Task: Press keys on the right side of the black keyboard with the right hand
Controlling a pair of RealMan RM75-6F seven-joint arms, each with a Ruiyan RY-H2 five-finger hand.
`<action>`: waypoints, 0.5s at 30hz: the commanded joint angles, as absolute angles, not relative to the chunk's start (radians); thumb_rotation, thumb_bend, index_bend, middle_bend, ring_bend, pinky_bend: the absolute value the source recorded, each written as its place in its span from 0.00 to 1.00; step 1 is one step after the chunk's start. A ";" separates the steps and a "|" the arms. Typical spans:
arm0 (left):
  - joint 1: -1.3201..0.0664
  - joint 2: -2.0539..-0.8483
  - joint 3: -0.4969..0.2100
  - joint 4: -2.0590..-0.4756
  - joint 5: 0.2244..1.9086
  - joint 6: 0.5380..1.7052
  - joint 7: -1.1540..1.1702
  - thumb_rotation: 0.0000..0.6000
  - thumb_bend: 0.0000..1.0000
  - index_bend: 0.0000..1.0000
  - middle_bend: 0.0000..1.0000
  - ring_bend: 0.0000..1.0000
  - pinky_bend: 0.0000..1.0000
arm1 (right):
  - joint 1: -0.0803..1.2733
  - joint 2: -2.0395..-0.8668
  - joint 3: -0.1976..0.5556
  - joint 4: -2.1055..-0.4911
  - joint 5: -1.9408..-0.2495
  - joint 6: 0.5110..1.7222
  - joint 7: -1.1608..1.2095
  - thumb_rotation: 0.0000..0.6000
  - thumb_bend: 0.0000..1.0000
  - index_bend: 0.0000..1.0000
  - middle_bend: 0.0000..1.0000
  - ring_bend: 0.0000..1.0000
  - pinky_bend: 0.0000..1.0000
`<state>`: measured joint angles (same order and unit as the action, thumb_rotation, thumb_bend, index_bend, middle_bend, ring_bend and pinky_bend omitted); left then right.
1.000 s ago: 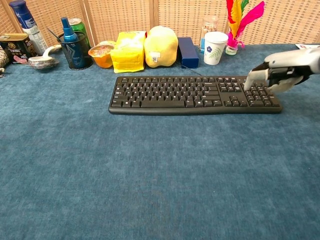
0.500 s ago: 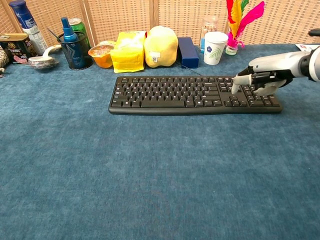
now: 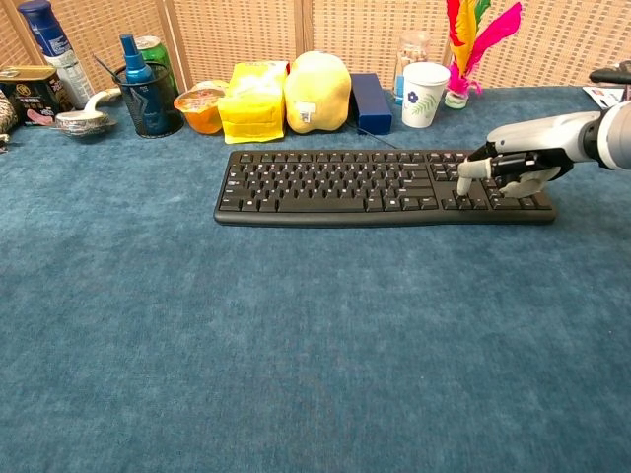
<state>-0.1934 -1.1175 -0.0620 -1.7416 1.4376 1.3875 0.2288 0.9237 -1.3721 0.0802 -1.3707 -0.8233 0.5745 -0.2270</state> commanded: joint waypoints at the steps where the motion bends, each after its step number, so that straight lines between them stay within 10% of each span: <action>1: -0.192 -1.119 -0.060 -1.738 1.438 1.387 0.225 0.06 0.43 0.40 0.51 0.54 0.42 | 0.930 -1.377 0.072 -1.366 -0.811 0.575 -0.235 0.00 0.53 0.27 0.93 1.00 0.96; 15: -0.190 -1.123 -0.059 -1.718 1.439 1.392 0.204 0.05 0.43 0.40 0.51 0.54 0.42 | 0.938 -1.349 0.071 -1.417 -0.789 0.632 -0.251 0.00 0.53 0.26 0.91 1.00 0.96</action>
<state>-0.1895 -1.1228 -0.0588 -1.7185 1.4388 1.3923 0.2042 0.9400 -1.3654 0.0608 -1.3954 -0.7822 0.6134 -0.2557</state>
